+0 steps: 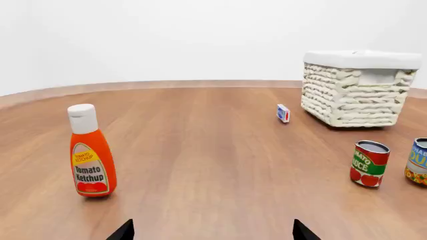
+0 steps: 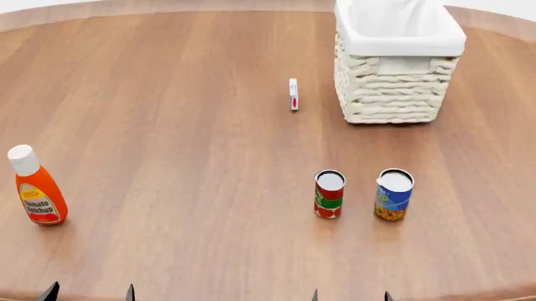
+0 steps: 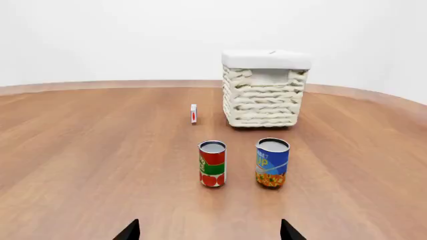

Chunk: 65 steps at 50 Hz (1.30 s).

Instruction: Pick up the cream cheese box, and put it in the basket.

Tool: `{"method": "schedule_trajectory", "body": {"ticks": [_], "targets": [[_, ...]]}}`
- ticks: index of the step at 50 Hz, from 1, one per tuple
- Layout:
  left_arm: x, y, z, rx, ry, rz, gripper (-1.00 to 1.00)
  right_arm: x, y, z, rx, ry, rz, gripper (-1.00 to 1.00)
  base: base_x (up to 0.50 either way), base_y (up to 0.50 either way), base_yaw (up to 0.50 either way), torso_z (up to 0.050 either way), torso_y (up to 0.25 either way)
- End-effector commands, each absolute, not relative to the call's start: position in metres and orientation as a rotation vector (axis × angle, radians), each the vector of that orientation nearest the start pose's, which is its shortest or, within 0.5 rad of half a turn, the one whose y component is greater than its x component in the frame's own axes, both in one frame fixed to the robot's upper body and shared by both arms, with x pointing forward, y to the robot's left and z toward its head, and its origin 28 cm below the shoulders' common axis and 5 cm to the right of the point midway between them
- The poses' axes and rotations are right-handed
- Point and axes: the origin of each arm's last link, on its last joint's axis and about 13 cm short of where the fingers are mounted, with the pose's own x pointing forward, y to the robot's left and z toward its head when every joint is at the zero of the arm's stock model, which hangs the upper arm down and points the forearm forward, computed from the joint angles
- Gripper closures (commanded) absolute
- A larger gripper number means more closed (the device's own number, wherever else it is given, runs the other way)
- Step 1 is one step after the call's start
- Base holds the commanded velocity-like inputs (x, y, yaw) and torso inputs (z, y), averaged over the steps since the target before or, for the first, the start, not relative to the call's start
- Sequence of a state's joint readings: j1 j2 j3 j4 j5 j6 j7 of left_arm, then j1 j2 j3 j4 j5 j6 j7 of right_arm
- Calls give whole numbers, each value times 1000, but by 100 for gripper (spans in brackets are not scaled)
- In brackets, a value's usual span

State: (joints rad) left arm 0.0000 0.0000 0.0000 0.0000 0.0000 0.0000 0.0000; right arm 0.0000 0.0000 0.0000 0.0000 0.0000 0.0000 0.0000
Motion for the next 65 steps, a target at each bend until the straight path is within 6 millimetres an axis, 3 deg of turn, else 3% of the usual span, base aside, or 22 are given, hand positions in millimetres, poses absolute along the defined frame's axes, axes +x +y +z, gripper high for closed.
{"method": "schedule_trajectory", "body": {"ticks": [1, 35, 44, 65], "targets": [[211, 206, 14, 0, 0, 0, -100, 211, -96, 14, -8, 0, 0, -100, 0, 0, 0, 0, 0], [211, 205, 13, 3, -1, -2, -100, 208, -96, 16, 17, -24, 31, -100, 0, 0, 0, 0, 0], [207, 212, 25, -1, -48, 32, -100, 203, -103, 32, 45, -83, -5, -100, 0, 0, 0, 0, 0], [207, 213, 26, 2, -61, 47, -100, 202, -103, 33, 46, -93, -6, -100, 0, 0, 0, 0, 0]]}}
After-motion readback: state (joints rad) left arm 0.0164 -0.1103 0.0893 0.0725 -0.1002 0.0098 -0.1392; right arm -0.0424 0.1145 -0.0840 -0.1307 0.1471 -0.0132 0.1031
